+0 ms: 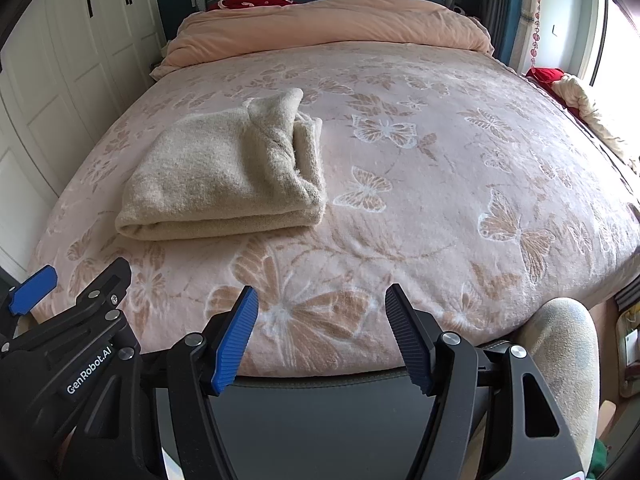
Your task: Fold small clothes
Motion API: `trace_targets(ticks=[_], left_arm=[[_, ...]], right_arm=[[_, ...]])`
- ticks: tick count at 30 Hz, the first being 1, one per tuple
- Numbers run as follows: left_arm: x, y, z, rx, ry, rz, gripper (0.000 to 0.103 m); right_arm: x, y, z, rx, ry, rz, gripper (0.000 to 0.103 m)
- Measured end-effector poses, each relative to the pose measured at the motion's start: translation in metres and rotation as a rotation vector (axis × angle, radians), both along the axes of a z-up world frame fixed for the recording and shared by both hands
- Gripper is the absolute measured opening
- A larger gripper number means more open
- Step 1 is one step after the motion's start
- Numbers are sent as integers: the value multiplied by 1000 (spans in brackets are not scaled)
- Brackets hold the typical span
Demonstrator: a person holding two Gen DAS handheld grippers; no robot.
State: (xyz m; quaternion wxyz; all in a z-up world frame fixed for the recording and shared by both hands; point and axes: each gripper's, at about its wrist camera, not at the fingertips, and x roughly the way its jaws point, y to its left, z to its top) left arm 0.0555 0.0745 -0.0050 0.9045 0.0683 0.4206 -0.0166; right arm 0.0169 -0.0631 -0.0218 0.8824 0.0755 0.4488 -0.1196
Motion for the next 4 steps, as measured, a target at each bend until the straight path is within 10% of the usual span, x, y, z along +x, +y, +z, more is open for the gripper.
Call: trace_targets(ticks=[4], left_arm=[[1,1,-1,-1,14,3,84]], right_arm=[[0,0,1,-1,3,-1,65]])
